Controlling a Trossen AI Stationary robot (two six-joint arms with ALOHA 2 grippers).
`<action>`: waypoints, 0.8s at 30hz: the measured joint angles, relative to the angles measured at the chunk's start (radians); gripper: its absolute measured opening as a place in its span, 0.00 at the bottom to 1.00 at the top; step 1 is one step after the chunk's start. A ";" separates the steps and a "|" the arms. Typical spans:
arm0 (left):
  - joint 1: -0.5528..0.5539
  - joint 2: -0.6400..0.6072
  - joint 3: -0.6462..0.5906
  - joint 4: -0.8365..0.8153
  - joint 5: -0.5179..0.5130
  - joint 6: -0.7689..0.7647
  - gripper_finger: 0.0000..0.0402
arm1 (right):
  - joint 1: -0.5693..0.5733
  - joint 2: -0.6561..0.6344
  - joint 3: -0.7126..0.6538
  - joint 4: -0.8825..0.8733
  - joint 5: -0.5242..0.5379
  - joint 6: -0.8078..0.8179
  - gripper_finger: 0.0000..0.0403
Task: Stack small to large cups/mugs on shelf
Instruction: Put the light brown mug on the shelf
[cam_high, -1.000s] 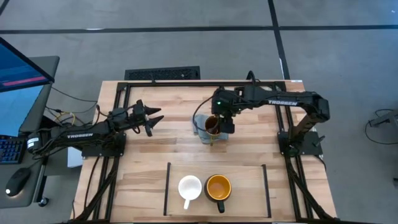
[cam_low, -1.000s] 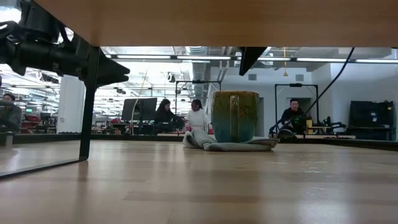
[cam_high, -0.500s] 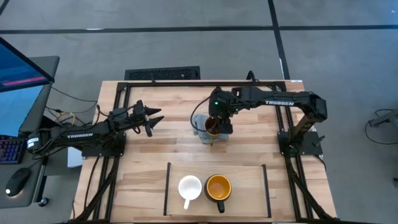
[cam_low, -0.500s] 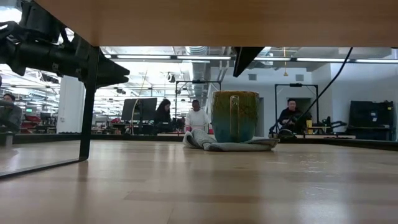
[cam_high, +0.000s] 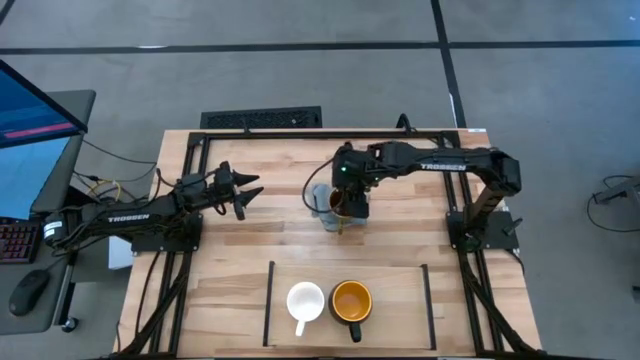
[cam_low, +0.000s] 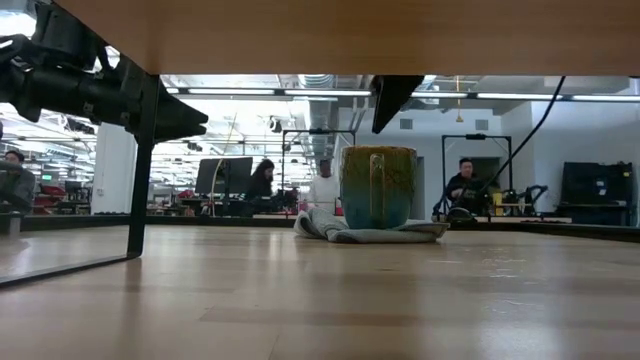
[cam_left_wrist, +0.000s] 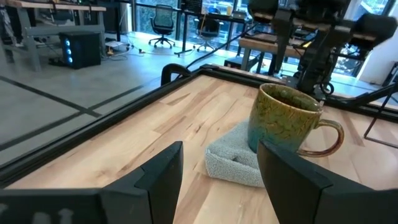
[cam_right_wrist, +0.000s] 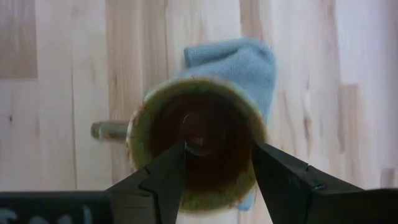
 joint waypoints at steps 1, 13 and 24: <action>0.000 0.000 0.000 0.001 0.000 0.000 0.49 | -0.001 0.008 0.000 0.002 0.000 -0.008 0.52; 0.000 0.000 0.000 0.001 -0.020 0.018 0.49 | -0.002 0.074 0.002 0.011 0.002 -0.060 0.49; 0.000 0.000 0.000 0.002 -0.026 0.043 0.49 | -0.003 0.074 0.003 0.010 0.004 -0.085 0.36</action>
